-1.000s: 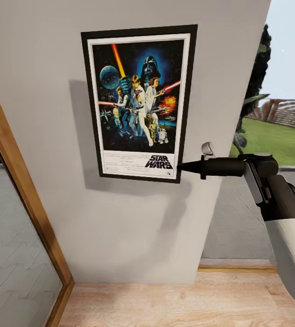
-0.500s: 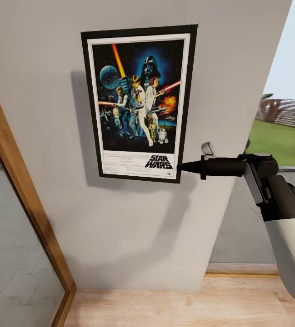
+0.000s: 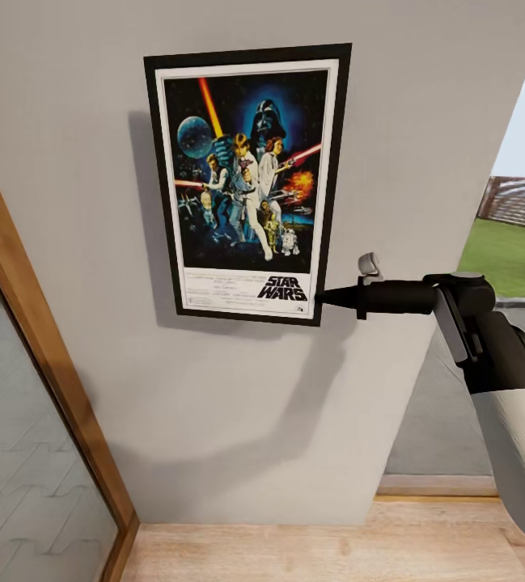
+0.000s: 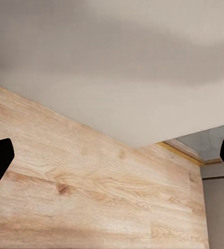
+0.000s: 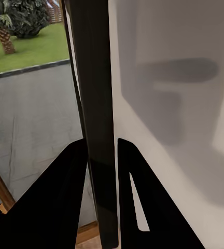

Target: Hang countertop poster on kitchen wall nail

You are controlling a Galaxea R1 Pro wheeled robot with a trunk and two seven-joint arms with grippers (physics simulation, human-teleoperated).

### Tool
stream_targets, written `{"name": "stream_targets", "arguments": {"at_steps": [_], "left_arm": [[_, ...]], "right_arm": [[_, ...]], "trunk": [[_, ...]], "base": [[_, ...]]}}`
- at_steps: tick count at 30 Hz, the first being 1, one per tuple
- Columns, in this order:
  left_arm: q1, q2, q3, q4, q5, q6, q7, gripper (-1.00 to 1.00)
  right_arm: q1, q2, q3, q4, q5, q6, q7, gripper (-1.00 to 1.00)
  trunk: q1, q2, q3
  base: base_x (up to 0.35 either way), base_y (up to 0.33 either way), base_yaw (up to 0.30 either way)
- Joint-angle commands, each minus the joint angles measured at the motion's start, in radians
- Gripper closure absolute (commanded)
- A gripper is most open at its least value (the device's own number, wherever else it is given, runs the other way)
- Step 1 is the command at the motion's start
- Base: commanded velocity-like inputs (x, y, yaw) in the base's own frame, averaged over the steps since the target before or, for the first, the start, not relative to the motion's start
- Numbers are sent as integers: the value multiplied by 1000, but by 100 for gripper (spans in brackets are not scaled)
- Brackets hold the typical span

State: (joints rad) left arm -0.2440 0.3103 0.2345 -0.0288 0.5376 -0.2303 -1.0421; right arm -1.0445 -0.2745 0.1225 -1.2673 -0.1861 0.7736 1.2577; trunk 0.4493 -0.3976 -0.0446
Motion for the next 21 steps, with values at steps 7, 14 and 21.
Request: {"name": "stream_targets", "arguments": {"at_steps": [7,14,21], "left_arm": [[0,1,8,1,-8,-6,-3,-100],[-1,1,8,1,-8,-6,-3,-100],[-1,1,8,1,-8,-6,-3,-100]], "right_arm": [[-2,0,2,0,-7,9,-1,100],[-2,0,0,0,-7,13,-1,100],[-2,4,-1,1,-7,16,-3,100]], "trunk": [[1,-2,-2],[1,-2,-2],[1,-2,-2]], "base": [[0,0,0],[0,0,0],[0,0,0]]}}
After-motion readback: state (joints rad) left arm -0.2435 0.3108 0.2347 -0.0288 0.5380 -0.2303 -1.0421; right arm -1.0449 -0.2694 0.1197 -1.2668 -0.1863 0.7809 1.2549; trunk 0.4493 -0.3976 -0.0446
